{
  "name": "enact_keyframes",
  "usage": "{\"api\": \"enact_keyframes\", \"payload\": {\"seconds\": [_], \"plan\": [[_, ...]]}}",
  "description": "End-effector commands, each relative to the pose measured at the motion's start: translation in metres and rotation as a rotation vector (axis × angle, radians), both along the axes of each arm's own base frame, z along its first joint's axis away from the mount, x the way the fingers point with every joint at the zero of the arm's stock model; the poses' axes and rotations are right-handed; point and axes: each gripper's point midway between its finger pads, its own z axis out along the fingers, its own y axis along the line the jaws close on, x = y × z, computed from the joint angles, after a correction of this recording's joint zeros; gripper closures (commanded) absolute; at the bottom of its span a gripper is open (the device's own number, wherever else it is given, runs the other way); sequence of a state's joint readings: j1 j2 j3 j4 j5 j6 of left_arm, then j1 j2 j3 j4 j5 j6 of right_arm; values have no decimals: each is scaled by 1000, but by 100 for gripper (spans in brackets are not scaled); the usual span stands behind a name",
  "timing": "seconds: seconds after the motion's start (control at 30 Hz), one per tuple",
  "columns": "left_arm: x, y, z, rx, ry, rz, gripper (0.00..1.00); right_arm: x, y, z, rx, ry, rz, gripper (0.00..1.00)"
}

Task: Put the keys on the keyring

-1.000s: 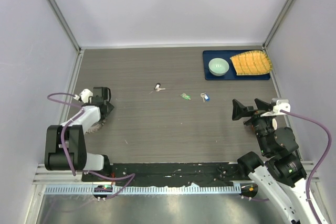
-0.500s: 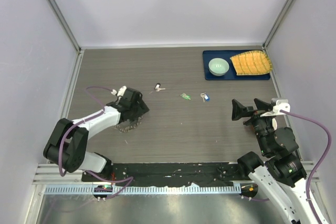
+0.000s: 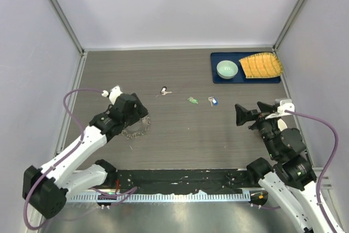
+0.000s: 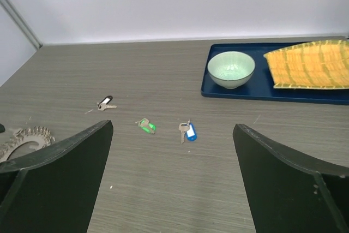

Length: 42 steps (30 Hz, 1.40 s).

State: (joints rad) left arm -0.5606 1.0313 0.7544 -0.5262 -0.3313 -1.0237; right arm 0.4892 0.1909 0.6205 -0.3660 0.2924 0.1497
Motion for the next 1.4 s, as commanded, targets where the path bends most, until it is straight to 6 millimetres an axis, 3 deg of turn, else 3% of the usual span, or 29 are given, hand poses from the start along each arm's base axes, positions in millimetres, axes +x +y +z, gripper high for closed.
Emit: {"api": "enact_keyframes", "payload": {"seconds": [0.0,0.17,0.2,0.27,0.33,0.43,0.5,0.53,0.6,0.63,0.67,0.77,0.83,0.9,0.93,0.97,1.03,1.1,1.13,1.2,1.23,1.37], "plan": [[-25,36,11,126,-1,6,19,5,25,7,9,23,109,0],[-39,58,47,225,-64,-47,13,22,50,-9,-28,193,178,0],[-43,63,53,237,-76,-56,11,27,61,-24,-46,265,212,0],[-46,66,65,267,-107,-89,10,32,72,-27,-34,312,246,0],[-51,69,72,276,-134,-113,8,44,86,-45,-36,392,268,0],[-55,72,76,289,-174,-145,6,59,112,-75,-54,514,317,0],[-56,74,73,306,-196,-162,5,67,131,-83,-36,532,334,0],[-57,76,75,305,-216,-164,4,79,135,-103,-62,574,279,0],[-56,78,72,319,-235,-161,3,81,165,-107,-49,582,306,1],[-56,79,71,334,-246,-168,3,88,174,-127,-74,623,279,1],[-56,81,73,335,-267,-164,3,86,196,-125,-75,623,308,1],[-52,81,68,332,-304,-153,3,99,234,-134,-86,632,293,4],[-53,81,74,325,-321,-154,3,97,269,-127,-79,619,334,8],[-54,84,78,318,-338,-136,3,94,298,-149,-100,658,361,13],[-55,84,78,311,-339,-138,3,96,313,-142,-77,650,372,15],[-56,84,79,298,-343,-135,3,96,322,-162,-100,687,371,17],[-59,82,77,269,-351,-141,3,93,348,-157,-73,691,406,23],[-63,83,79,243,-371,-138,3,84,365,-174,-99,737,429,30],[-64,85,79,241,-378,-128,3,85,376,-167,-84,732,439,31],[-65,92,85,244,-406,-95,3,78,386,-183,-122,771,448,37],[-65,95,87,245,-415,-81,3,76,395,-179,-120,767,463,40],[-66,101,92,236,-446,-52,3,69,406,-199,-133,814,472,54]]}}
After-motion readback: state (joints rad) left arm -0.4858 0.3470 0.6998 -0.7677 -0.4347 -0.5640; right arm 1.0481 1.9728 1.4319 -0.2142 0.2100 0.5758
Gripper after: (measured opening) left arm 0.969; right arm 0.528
